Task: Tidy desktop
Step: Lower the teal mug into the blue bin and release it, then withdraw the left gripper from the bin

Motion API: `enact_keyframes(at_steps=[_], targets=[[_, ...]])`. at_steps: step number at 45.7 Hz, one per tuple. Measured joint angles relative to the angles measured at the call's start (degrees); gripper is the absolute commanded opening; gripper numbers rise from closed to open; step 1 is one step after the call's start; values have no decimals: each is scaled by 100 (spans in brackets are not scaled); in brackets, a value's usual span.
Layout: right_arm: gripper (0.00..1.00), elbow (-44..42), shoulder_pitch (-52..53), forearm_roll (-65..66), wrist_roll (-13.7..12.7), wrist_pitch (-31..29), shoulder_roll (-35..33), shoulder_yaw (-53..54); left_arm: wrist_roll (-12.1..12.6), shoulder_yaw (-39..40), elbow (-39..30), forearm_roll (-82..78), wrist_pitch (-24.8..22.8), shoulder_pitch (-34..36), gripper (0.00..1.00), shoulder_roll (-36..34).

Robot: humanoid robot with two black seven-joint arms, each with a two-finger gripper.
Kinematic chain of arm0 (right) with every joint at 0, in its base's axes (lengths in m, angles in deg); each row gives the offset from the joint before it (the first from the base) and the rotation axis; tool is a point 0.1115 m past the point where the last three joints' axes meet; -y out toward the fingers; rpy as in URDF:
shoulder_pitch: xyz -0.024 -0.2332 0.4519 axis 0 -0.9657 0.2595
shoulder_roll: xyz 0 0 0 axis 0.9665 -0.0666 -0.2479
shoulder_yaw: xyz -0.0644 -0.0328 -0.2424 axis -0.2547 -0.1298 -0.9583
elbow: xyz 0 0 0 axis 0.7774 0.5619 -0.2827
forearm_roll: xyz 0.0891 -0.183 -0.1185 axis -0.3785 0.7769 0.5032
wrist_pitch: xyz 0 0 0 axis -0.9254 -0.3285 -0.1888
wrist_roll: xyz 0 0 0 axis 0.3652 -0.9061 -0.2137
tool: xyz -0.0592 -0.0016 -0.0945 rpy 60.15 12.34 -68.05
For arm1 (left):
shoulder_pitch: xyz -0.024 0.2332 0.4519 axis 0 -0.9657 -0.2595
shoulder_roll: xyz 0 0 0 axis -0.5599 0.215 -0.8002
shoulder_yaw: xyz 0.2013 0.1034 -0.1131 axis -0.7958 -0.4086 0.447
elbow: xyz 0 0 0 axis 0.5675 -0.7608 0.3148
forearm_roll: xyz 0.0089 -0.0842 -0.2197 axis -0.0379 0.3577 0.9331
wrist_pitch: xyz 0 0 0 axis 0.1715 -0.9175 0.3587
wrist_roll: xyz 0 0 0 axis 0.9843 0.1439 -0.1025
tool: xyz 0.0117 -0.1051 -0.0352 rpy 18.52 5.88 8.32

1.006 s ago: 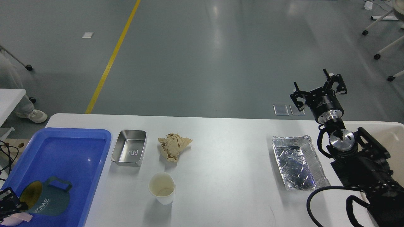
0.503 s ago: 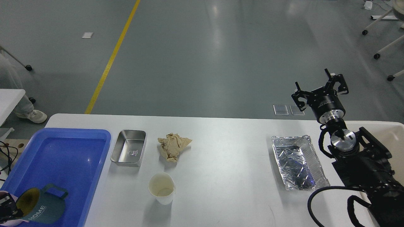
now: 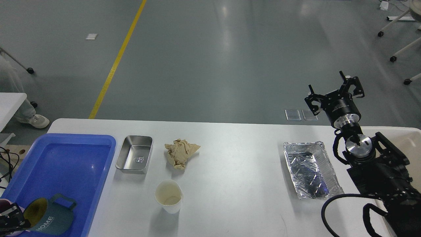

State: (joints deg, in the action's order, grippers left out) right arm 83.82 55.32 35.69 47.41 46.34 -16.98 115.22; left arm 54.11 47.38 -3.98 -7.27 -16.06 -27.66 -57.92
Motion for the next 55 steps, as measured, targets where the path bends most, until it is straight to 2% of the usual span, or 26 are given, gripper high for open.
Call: enact_keyframes(at_steps=[13, 30, 36, 41, 47, 55], targets=[[100, 0, 9, 2, 0, 8, -5, -2, -8, 10, -8, -9, -23, 55, 29, 1], [100, -6, 21, 3, 0, 9, -1, -2, -79, 69, -68, -10, -86, 119, 59, -94], [100, -7, 32, 2, 0, 17, 5, -2, -138, 95, -110, -5, -107, 193, 62, -284], [100, -8, 33, 2, 0, 17, 11, -3, -350, 264, -333, -1, -228, 266, 62, -567], [100, -8, 34, 2, 0, 20, 27, -3, -699, 737, -618, 0, -626, 287, 62, -948], [100, -7, 34, 5, 0, 25, 31, -4, -873, 1420, -789, 26, -1074, 285, 62, -1277]])
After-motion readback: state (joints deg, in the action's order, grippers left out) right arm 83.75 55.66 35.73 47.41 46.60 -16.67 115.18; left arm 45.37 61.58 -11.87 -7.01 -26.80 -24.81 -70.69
